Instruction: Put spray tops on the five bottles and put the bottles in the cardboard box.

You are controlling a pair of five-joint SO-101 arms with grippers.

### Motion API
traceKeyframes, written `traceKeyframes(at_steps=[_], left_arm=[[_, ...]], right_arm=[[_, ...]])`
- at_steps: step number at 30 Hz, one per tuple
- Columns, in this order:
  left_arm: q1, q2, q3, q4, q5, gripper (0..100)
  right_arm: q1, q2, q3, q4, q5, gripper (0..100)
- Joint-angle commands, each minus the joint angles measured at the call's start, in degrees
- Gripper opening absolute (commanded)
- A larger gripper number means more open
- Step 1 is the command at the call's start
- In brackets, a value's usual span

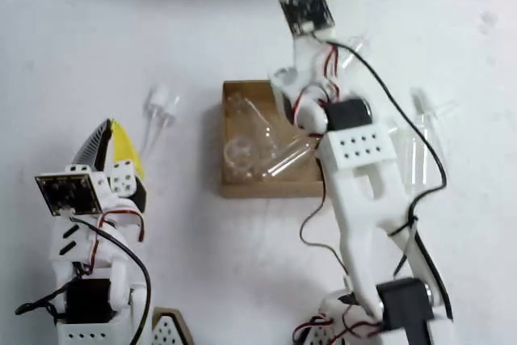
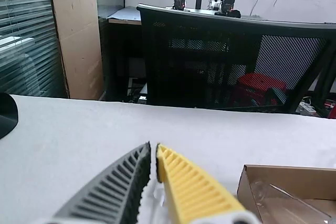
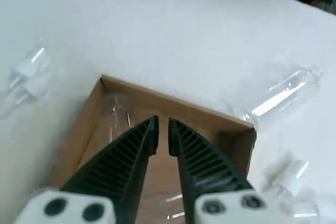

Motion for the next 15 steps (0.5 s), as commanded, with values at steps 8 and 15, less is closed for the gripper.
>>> traceKeyframes(at_steps=[8, 15], left_arm=[[-0.57, -0.40, 0.00, -1.93, 0.97, 2], [-0.66, -0.40, -0.09, -1.93, 0.97, 2]], right_arm=[[-1.63, -6.73, 5.98, 14.64, -0.26, 12.9], [-5.05, -2.24, 6.07, 20.09, -0.79, 13.3]])
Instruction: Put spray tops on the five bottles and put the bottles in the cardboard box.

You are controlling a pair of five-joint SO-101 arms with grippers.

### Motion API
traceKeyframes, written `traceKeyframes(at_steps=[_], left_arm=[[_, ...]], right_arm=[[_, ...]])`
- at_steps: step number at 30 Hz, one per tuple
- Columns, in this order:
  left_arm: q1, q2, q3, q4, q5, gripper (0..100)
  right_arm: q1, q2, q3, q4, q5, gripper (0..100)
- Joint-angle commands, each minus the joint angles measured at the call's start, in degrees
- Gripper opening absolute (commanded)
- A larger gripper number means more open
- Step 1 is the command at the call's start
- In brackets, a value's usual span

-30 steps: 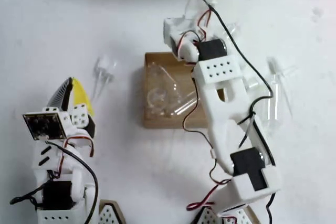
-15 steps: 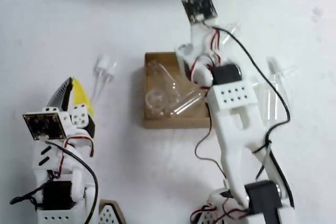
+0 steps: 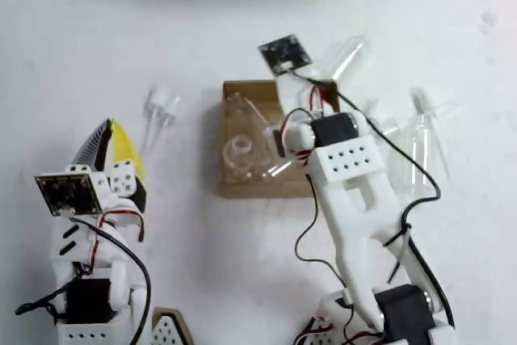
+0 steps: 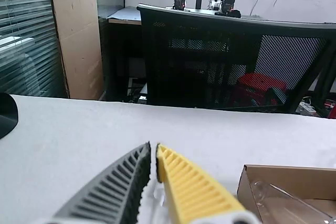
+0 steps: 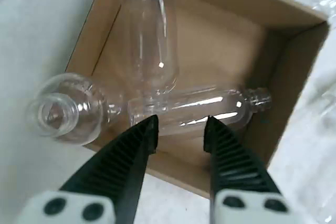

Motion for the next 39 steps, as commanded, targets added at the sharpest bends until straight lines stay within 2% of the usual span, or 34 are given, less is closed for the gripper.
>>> traceKeyframes(at_steps=[1, 8, 10, 16, 39], left_arm=[[-0.66, -0.40, -0.09, -1.93, 0.97, 2], [-0.66, -0.40, -0.09, -1.93, 0.97, 2], [-0.66, -0.40, -0.09, -1.93, 0.97, 2], [-0.66, -0.40, -0.09, -1.93, 0.97, 2], [-0.66, -0.40, -0.09, -1.93, 0.97, 2]], right_arm=[[-1.19, 1.27, -0.26, 1.27, -0.70, 13.3], [-4.09, 4.97, 0.44, 0.13, -0.79, 13.4], [-4.53, 5.41, 0.44, -0.75, -2.99, 13.4], [-4.00, 6.29, 1.14, -4.70, -4.13, 13.5], [-4.00, 6.29, 1.41, -6.73, -4.04, 13.5]])
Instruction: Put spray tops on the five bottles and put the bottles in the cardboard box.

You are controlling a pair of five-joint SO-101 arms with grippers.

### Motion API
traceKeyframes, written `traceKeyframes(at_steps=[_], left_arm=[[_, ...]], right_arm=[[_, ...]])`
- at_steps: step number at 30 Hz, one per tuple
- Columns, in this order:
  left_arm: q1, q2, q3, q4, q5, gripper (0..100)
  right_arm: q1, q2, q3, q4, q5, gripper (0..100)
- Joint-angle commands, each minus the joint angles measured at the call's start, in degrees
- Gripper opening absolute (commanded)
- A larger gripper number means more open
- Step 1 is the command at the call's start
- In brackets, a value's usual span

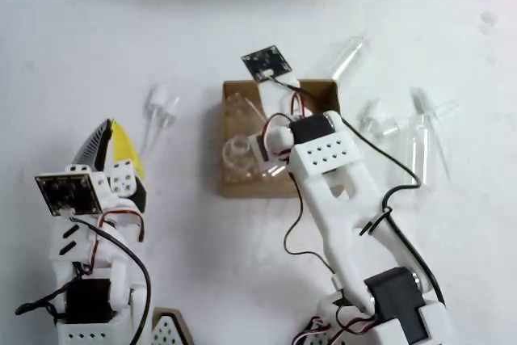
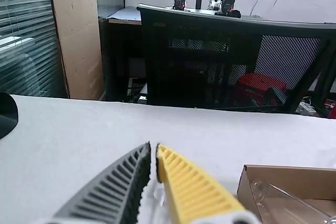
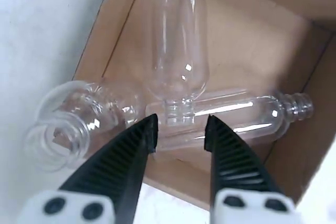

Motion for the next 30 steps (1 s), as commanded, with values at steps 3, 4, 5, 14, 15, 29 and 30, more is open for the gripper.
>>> traceKeyframes(at_steps=[3, 4, 5, 14, 15, 29, 30], left_arm=[[-0.66, -0.40, -0.09, -1.93, 0.97, 2], [-0.66, -0.40, -0.09, -1.93, 0.97, 2], [-0.75, -0.40, -0.18, -1.93, 0.97, 2], [-0.75, -0.40, -0.18, -1.93, 0.97, 2], [-0.75, -0.40, -0.18, -1.93, 0.97, 2], [-0.75, -0.40, -0.26, -1.93, 0.97, 2], [-0.75, -0.40, -0.26, -1.93, 0.97, 2]], right_arm=[[0.22, 1.27, -0.44, -2.07, -0.62, 13.5], [0.31, 2.42, -0.62, -2.07, -0.62, 13.5], [0.40, 3.56, -0.70, -2.15, -0.62, 13.5], [0.75, 6.46, -0.62, -4.44, -0.70, 13.1], [0.84, 6.73, -0.53, -4.79, -0.70, 13.0], [0.75, 6.20, -0.62, -5.58, -0.62, 2.6], [0.75, 6.11, -0.97, -5.67, -0.62, 1.8]])
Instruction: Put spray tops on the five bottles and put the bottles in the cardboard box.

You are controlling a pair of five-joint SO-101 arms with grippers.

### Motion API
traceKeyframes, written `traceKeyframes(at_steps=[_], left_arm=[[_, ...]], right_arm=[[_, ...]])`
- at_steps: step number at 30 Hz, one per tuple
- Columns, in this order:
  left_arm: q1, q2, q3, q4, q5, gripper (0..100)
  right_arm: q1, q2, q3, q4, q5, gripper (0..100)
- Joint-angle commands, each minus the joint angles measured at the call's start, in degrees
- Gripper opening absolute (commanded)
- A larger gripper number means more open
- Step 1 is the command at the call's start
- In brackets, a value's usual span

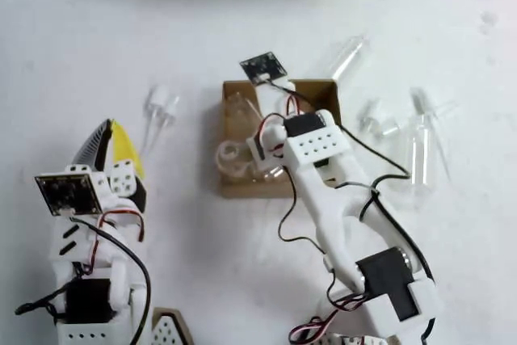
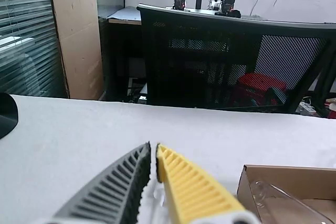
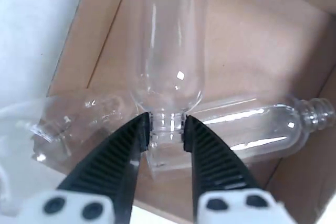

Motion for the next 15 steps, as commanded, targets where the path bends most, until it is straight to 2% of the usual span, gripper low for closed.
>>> traceKeyframes(at_steps=[1, 15], left_arm=[[-0.75, -0.40, -0.26, -1.93, 0.97, 2], [-0.75, -0.40, -0.26, -1.93, 0.97, 2]], right_arm=[[0.57, -1.10, -2.02, -1.19, -0.53, 1.6], [1.10, -0.48, -14.07, -0.92, -0.53, 1.5]])
